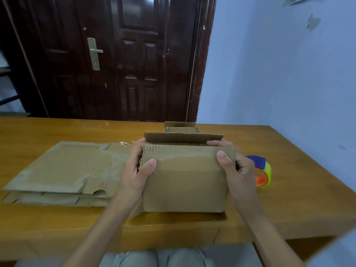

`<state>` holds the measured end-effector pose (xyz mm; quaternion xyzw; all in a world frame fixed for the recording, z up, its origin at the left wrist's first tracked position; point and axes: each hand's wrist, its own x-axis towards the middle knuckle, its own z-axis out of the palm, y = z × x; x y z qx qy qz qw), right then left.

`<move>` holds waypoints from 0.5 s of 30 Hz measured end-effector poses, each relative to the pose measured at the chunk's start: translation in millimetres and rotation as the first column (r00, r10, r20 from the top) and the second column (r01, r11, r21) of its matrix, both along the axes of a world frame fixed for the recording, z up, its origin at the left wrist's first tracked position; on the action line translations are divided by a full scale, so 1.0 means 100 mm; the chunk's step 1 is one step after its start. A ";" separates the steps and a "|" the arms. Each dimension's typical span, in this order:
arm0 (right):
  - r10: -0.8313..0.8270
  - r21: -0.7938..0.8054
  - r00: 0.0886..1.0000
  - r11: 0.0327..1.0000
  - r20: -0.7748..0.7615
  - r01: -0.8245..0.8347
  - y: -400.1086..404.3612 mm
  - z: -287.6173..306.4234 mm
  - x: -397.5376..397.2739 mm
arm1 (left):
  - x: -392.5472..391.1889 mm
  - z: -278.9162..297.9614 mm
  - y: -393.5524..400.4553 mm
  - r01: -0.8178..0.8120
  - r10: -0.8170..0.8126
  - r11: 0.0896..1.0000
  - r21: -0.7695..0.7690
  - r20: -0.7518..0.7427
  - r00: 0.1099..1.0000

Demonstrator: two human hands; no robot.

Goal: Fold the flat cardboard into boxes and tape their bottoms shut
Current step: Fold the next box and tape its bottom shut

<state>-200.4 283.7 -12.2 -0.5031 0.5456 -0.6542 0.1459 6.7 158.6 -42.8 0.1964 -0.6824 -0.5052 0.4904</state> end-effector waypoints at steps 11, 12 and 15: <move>0.015 -0.139 0.991 0.990 0.133 0.004 -0.13 0.03 0.03 | -0.07 0.19 0.01 -0.203 0.190 0.957 -0.206 -0.080 0.979; 0.033 -0.104 0.989 0.994 0.145 -0.018 -0.13 0.06 0.03 | -0.06 0.20 -0.01 -0.206 0.195 0.950 -0.234 -0.067 0.978; 0.026 -0.044 0.994 0.999 0.103 -0.022 -0.15 0.12 0.05 | -0.07 0.23 -0.04 -0.220 0.214 0.944 -0.247 -0.051 0.975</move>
